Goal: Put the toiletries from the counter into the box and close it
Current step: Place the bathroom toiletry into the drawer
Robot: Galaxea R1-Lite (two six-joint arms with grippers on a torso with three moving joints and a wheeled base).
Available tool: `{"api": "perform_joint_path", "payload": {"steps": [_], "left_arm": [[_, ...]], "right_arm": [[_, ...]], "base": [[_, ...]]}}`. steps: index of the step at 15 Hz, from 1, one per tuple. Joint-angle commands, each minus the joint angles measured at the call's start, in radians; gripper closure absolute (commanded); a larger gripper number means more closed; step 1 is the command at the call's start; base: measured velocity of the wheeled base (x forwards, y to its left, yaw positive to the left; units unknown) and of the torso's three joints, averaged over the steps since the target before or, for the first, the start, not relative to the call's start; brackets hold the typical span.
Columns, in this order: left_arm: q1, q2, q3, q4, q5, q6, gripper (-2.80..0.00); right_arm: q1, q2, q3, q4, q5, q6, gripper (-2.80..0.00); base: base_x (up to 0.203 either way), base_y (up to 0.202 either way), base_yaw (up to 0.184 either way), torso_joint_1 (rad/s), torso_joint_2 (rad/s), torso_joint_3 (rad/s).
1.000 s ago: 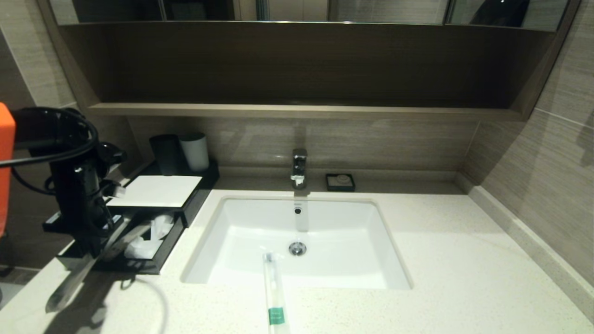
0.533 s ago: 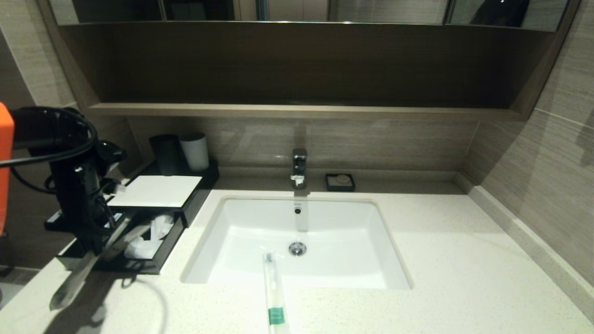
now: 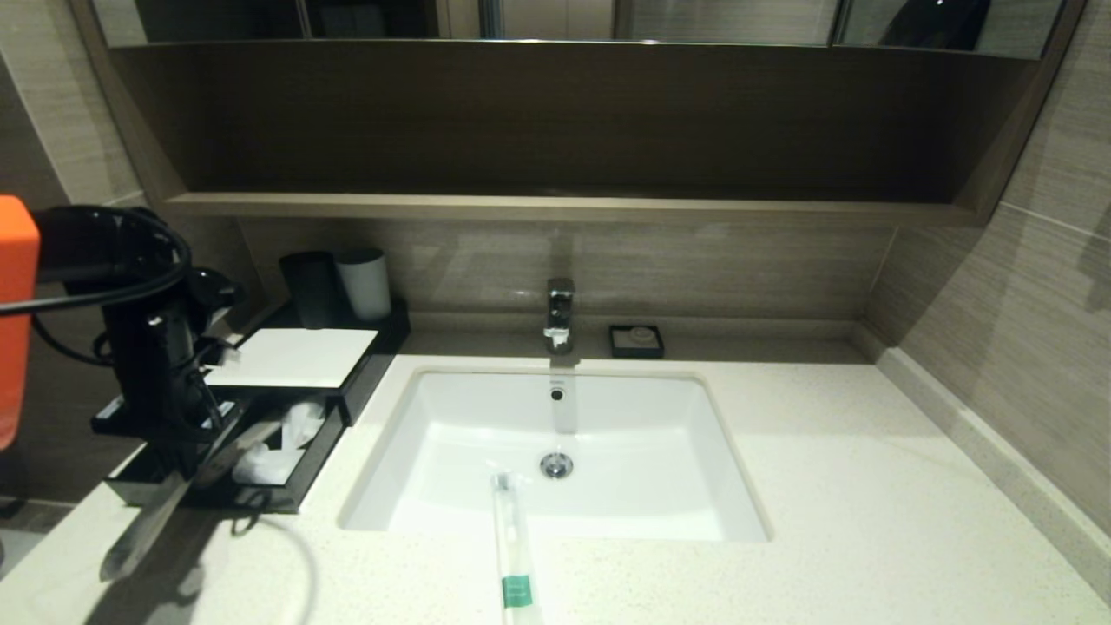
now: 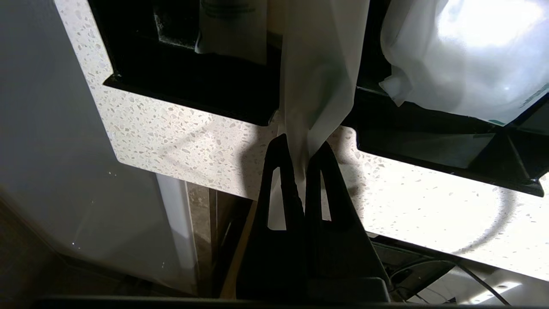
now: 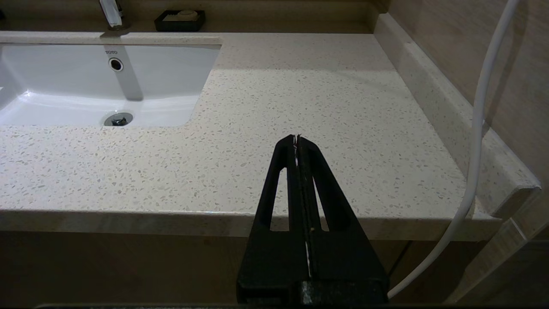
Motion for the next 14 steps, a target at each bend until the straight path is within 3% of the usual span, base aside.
{"api": "perform_joint_path", "payload": {"steps": [1,14], "left_arm": [[-0.003,0.009,0.0,0.003,0.001,0.0,0.0],[-0.009,0.009,-0.002,-0.046,0.004,-0.008,0.0]], "right_arm": [[0.0,-0.001,0.002,0.0,0.0,0.0,0.0],[0.0,0.0,0.002,0.0,0.0,0.0,0.0]], "base": [[0.0,0.0,0.0,0.0,0.0,0.0],[0.0,0.0,0.0,0.0,0.0,0.0]]}}
